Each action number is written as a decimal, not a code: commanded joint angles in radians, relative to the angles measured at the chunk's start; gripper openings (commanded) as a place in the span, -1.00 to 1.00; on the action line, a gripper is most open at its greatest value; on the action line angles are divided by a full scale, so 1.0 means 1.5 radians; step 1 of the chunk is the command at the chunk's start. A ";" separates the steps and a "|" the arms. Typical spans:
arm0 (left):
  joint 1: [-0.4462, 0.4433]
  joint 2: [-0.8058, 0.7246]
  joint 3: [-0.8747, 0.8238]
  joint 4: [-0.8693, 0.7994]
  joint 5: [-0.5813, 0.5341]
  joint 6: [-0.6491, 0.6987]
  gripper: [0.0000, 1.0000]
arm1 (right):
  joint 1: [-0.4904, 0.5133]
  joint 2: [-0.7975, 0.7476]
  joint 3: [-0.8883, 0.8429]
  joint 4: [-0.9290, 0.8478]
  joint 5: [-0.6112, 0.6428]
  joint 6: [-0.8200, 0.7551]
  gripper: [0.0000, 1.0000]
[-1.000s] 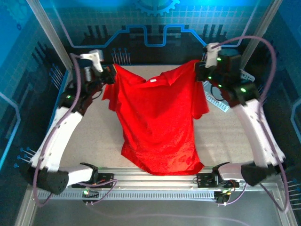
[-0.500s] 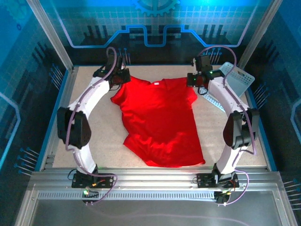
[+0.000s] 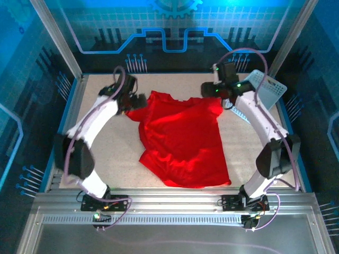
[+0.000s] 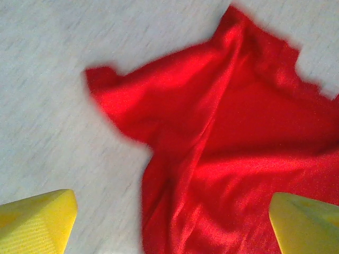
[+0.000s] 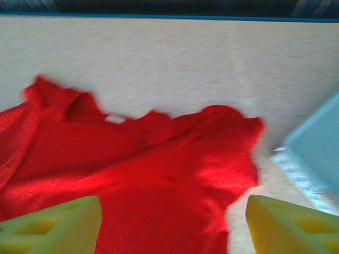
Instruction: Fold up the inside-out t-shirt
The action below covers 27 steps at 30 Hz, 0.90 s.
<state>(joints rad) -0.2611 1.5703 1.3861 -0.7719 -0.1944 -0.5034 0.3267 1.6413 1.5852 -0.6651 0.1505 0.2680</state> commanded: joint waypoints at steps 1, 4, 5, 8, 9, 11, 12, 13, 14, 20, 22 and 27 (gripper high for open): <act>-0.057 -0.163 -0.161 0.021 -0.042 -0.106 0.78 | 0.087 0.016 -0.050 0.004 -0.045 -0.011 0.46; -0.113 -0.228 -0.282 0.023 -0.028 -0.169 0.60 | 0.142 0.074 -0.067 0.025 -0.055 0.005 0.46; -0.133 -0.240 -0.317 0.028 -0.017 -0.188 0.55 | 0.152 0.098 -0.069 0.035 -0.057 0.015 0.45; -0.180 -0.255 -0.385 0.052 -0.001 -0.221 0.49 | 0.168 0.158 -0.069 0.061 -0.083 0.040 0.42; -0.188 -0.255 -0.402 0.067 0.008 -0.224 0.45 | 0.170 0.169 -0.072 0.071 -0.092 0.046 0.42; -0.196 -0.242 -0.425 0.093 0.021 -0.232 0.34 | 0.170 0.198 -0.072 0.085 -0.110 0.058 0.41; -0.198 -0.235 -0.429 0.103 0.026 -0.234 0.28 | 0.170 0.209 -0.071 0.090 -0.115 0.063 0.42; -0.199 -0.225 -0.434 0.117 0.029 -0.233 0.21 | 0.170 0.223 -0.066 0.088 -0.118 0.067 0.41; -0.199 -0.215 -0.437 0.131 0.032 -0.234 0.17 | 0.169 0.235 -0.063 0.087 -0.120 0.070 0.41; -0.199 -0.157 -0.446 0.204 0.071 -0.224 0.11 | 0.150 0.294 -0.055 0.064 -0.107 0.099 0.39; -0.199 -0.137 -0.447 0.207 0.080 -0.224 0.07 | 0.133 0.296 -0.074 0.065 -0.099 0.126 0.39; -0.199 -0.120 -0.460 0.215 0.080 -0.223 0.00 | 0.076 0.284 -0.123 0.063 -0.071 0.191 0.40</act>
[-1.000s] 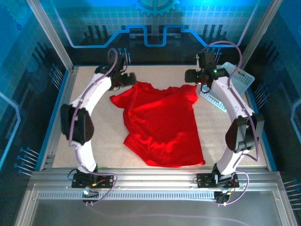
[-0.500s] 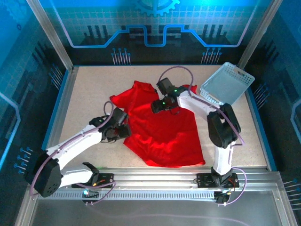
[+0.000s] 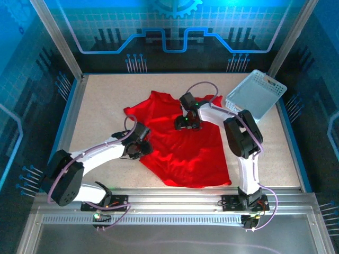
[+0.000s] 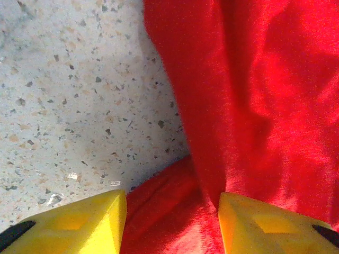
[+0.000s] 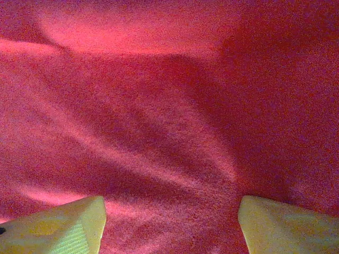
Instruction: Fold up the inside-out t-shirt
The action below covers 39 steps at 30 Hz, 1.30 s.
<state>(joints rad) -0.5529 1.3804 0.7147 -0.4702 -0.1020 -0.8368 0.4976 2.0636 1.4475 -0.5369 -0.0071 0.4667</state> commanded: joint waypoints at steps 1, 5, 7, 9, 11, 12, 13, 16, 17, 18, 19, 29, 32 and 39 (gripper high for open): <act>-0.004 0.008 -0.013 0.017 0.021 -0.001 -0.03 | -0.051 0.000 -0.039 -0.028 0.045 0.073 0.40; -0.006 0.016 -0.024 0.037 0.036 0.000 -0.15 | -0.089 -0.020 -0.076 -0.029 0.068 0.110 0.40; -0.007 0.024 -0.029 0.054 0.048 0.005 -0.22 | -0.089 -0.040 -0.096 -0.006 0.055 0.100 0.40; -0.008 0.035 -0.027 0.056 0.052 0.007 -0.35 | -0.076 -0.055 -0.096 -0.008 0.062 0.093 0.40; -0.009 0.040 -0.021 0.046 0.046 0.011 -0.46 | -0.055 -0.072 -0.085 -0.028 0.095 0.086 0.40; -0.010 0.036 -0.019 0.037 0.036 0.013 -0.46 | -0.045 -0.081 -0.081 -0.033 0.112 0.081 0.40; -0.010 0.027 -0.016 0.027 0.023 0.014 -0.43 | -0.033 -0.093 -0.078 -0.038 0.130 0.076 0.40; -0.011 -0.012 -0.008 0.010 -0.005 0.025 -0.13 | 0.007 -0.122 -0.061 -0.040 0.162 0.047 0.40; -0.011 -0.018 -0.002 0.005 -0.008 0.030 -0.10 | 0.021 -0.127 -0.052 -0.044 0.176 0.040 0.41; -0.011 -0.018 0.004 0.002 -0.011 0.036 -0.09 | 0.031 -0.131 -0.045 -0.046 0.182 0.033 0.41; -0.011 -0.012 0.012 0.000 -0.013 0.043 -0.08 | 0.041 -0.132 -0.038 -0.042 0.180 0.023 0.41; -0.011 0.078 0.061 0.017 -0.010 0.051 -0.09 | 0.102 -0.078 0.008 -0.009 0.119 -0.022 0.40; -0.012 0.098 0.072 0.012 -0.022 0.047 -0.13 | 0.118 -0.060 0.018 -0.002 0.101 -0.028 0.40; -0.011 0.100 0.064 0.011 -0.018 0.047 -0.43 | 0.128 -0.024 0.034 -0.003 0.099 -0.027 0.38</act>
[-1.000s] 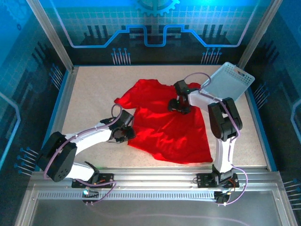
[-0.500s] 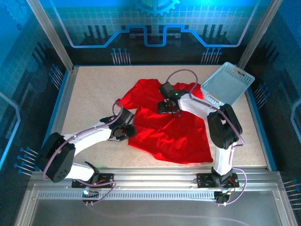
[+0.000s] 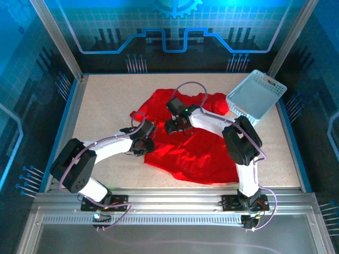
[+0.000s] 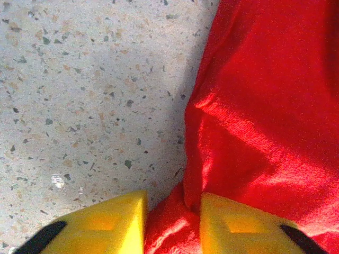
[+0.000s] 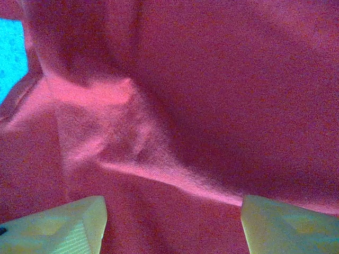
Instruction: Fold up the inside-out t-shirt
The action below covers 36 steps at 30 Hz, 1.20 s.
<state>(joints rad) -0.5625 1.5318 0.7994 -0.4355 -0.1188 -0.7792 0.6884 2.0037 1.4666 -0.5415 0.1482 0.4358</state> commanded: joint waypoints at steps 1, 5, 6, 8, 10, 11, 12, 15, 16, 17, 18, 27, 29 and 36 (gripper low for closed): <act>-0.006 -0.009 0.004 -0.015 -0.006 0.007 -0.46 | 0.001 0.020 0.025 -0.002 -0.005 -0.008 0.38; -0.009 -0.038 -0.016 -0.028 -0.005 0.002 -0.56 | 0.001 0.041 0.043 -0.010 -0.010 -0.014 0.38; -0.011 -0.047 -0.022 -0.030 -0.005 0.001 -0.59 | 0.000 0.048 0.048 -0.010 -0.010 -0.014 0.38; -0.013 -0.061 -0.032 -0.033 -0.005 -0.001 -0.63 | -0.001 0.063 0.059 -0.018 -0.006 -0.012 0.38; -0.014 -0.075 -0.045 -0.033 -0.004 -0.002 -0.69 | -0.006 0.080 0.074 -0.029 0.002 -0.004 0.38; -0.014 -0.080 -0.049 -0.032 -0.005 -0.003 -0.71 | -0.009 0.086 0.077 -0.033 0.004 0.003 0.38; -0.015 -0.086 -0.053 -0.032 -0.006 -0.003 -0.75 | -0.014 0.092 0.080 -0.037 0.007 0.010 0.37; -0.014 -0.101 -0.064 -0.028 -0.004 -0.005 -0.80 | -0.030 0.105 0.082 -0.043 0.009 0.031 0.37; -0.015 -0.107 -0.067 -0.027 -0.003 -0.006 -0.80 | -0.034 0.109 0.083 -0.045 0.008 0.036 0.36; -0.014 -0.113 -0.070 -0.026 0.000 -0.005 -0.79 | -0.038 0.111 0.084 -0.046 0.008 0.039 0.36; -0.014 -0.118 -0.072 -0.024 0.003 -0.004 -0.76 | -0.042 0.114 0.084 -0.048 0.009 0.041 0.36; -0.015 -0.123 -0.079 -0.011 0.021 0.004 -0.57 | -0.059 0.131 0.092 -0.057 0.013 0.057 0.34; -0.014 -0.117 -0.080 -0.008 0.021 0.004 -0.64 | -0.059 0.129 0.093 -0.057 0.013 0.057 0.34; -0.014 -0.123 -0.084 -0.012 0.026 0.000 -0.76 | -0.063 0.128 0.092 -0.060 0.019 0.056 0.34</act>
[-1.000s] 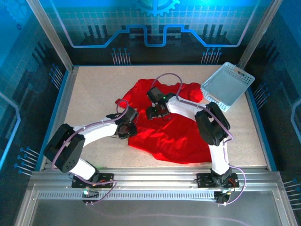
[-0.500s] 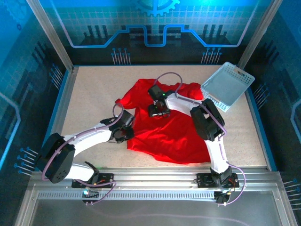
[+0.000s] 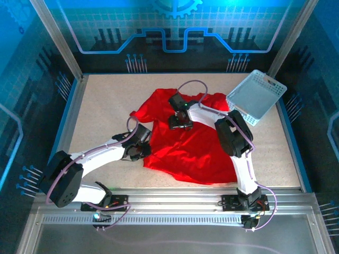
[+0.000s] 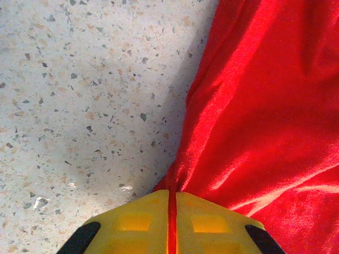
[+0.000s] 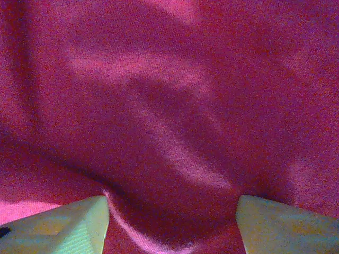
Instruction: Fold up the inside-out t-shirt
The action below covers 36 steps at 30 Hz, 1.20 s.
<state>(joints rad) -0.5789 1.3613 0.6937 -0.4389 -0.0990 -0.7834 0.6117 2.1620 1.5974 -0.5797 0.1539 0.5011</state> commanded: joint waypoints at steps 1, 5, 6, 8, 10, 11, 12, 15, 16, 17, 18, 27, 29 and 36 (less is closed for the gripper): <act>-0.004 -0.015 -0.012 -0.017 0.012 0.002 -0.77 | -0.015 0.024 0.006 -0.035 0.015 0.014 0.34; -0.005 -0.056 -0.014 -0.050 -0.006 0.001 -0.79 | -0.032 0.036 0.016 -0.047 0.022 0.022 0.33; -0.004 -0.069 -0.018 -0.058 -0.011 0.001 -0.78 | -0.038 0.040 0.021 -0.051 0.025 0.026 0.33; -0.005 -0.093 -0.024 -0.066 -0.011 0.005 -0.76 | -0.050 0.052 0.029 -0.057 0.028 0.031 0.31; -0.004 -0.112 -0.031 -0.071 -0.011 0.005 -0.75 | -0.062 0.062 0.038 -0.065 0.026 0.035 0.30; -0.003 -0.116 -0.036 -0.070 -0.009 0.005 -0.75 | -0.065 0.063 0.038 -0.064 0.025 0.036 0.29; -0.003 -0.123 -0.041 -0.067 -0.006 0.004 -0.75 | -0.066 0.061 0.037 -0.062 0.025 0.036 0.29; -0.003 -0.136 -0.059 -0.052 0.002 -0.004 -0.77 | -0.069 0.057 0.032 -0.060 0.029 0.039 0.29; -0.004 -0.140 -0.064 -0.045 0.005 -0.005 -0.76 | -0.070 0.056 0.032 -0.060 0.026 0.041 0.29; -0.003 -0.141 -0.067 -0.039 0.005 -0.006 -0.76 | -0.070 0.054 0.031 -0.058 0.023 0.041 0.29; -0.002 -0.141 -0.070 -0.037 0.005 -0.007 -0.77 | -0.070 0.053 0.028 -0.056 0.023 0.039 0.29; 0.001 -0.259 -0.101 -0.059 -0.051 -0.025 -1.00 | -0.117 0.032 -0.009 -0.040 0.004 0.056 0.28; 0.009 -0.347 -0.109 -0.070 -0.084 -0.024 -1.00 | -0.123 0.028 -0.012 -0.042 0.004 0.055 0.29; 0.149 -0.489 -0.094 -0.058 -0.056 0.010 -1.00 | -0.125 0.012 -0.025 -0.033 -0.009 0.057 0.29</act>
<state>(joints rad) -0.4305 0.6144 0.5415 -0.5152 -0.1974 -0.8024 0.4313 2.1674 1.6012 -0.5743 0.1497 0.5621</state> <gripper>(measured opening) 0.060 0.644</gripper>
